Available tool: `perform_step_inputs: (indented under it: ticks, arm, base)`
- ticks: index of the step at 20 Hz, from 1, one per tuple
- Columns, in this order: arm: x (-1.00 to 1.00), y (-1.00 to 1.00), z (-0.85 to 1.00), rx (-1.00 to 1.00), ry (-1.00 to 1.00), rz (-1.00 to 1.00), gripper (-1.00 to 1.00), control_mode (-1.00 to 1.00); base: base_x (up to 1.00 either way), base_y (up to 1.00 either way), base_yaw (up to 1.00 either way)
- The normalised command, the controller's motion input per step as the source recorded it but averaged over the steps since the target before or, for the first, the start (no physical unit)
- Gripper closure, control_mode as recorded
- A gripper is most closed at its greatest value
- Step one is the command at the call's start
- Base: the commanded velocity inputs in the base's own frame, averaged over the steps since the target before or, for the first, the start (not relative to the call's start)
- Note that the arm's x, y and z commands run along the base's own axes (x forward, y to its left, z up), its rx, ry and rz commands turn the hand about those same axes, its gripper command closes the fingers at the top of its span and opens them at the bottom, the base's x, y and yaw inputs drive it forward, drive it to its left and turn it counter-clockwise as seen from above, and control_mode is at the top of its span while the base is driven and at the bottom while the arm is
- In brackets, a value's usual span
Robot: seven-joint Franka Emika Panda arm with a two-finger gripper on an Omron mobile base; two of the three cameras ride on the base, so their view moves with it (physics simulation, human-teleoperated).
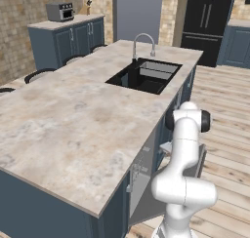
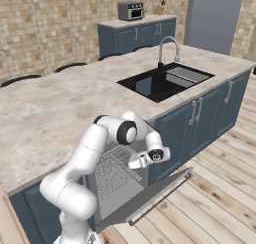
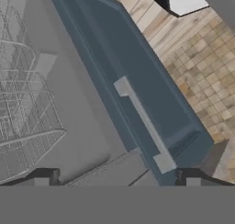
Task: Open the dishwasher door and pull out the top rack.
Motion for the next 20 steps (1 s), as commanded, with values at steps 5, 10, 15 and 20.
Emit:
perform_step_inputs:
  ticks: [5,10,15,20]
  arm:
    - [0.2,0.26,-0.47,-0.1,-0.15,0.0,-1.0,-1.0]
    - [0.01,0.39,-0.11,-0.05,-0.23,-0.02,-1.0,-1.0]
    - [0.05,0.27,0.01,0.06,-0.13,-0.13,-1.0,-1.0]
    - [0.03,0.1,-0.01,0.2,-0.05,-0.17,-1.0,-1.0]
  base:
    - [0.0,0.0,0.0]
    - [0.0,0.0,0.0]
    - [0.0,0.0,0.0]
    - [0.0,0.0,0.0]
